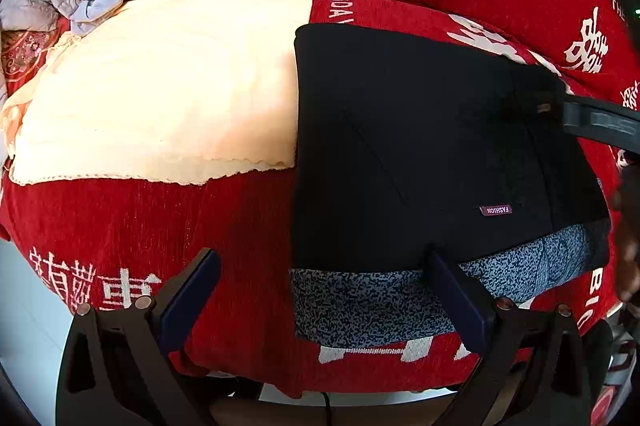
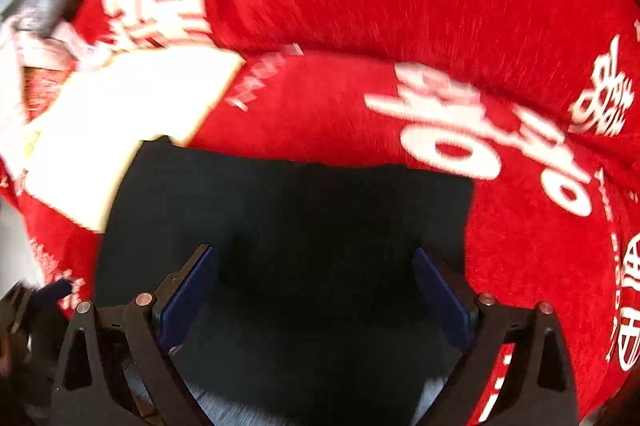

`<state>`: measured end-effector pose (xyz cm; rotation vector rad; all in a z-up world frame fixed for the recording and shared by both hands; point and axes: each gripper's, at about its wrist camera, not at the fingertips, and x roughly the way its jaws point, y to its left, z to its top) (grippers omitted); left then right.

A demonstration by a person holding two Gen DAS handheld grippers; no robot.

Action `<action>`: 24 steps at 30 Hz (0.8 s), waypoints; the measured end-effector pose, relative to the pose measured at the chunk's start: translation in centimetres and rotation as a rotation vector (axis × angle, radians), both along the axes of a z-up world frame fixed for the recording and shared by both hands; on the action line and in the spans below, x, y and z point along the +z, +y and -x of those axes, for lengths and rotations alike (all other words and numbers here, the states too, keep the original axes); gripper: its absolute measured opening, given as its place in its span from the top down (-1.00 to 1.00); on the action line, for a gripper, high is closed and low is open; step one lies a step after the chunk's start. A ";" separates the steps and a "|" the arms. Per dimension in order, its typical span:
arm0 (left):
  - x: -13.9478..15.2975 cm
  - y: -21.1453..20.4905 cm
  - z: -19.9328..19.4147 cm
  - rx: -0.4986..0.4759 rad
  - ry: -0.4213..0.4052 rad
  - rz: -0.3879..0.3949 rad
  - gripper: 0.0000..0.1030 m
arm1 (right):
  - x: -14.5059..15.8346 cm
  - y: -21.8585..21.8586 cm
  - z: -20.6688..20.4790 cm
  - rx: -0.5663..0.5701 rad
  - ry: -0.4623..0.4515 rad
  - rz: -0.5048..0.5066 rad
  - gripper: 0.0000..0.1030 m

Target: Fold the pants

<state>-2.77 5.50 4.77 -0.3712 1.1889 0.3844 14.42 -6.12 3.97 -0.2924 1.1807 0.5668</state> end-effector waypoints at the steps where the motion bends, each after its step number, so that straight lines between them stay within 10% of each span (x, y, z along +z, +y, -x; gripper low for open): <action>1: -0.1 0.0 -0.1 -0.001 -0.001 0.000 -1.00 | -0.6 0.2 -0.1 0.005 -0.005 0.008 -0.97; 10: 3.0 0.2 0.9 0.018 -0.049 0.021 -1.00 | 4.0 -4.4 8.2 0.007 -0.124 -0.086 -1.00; 15: -0.9 0.6 -0.6 0.063 0.069 0.081 -1.00 | 1.8 -6.7 11.3 -0.007 -0.056 -0.126 -1.00; 24: 3.3 5.1 -3.0 0.139 -0.055 0.076 -1.00 | 1.7 -7.5 11.3 -0.036 -0.065 -0.113 -1.00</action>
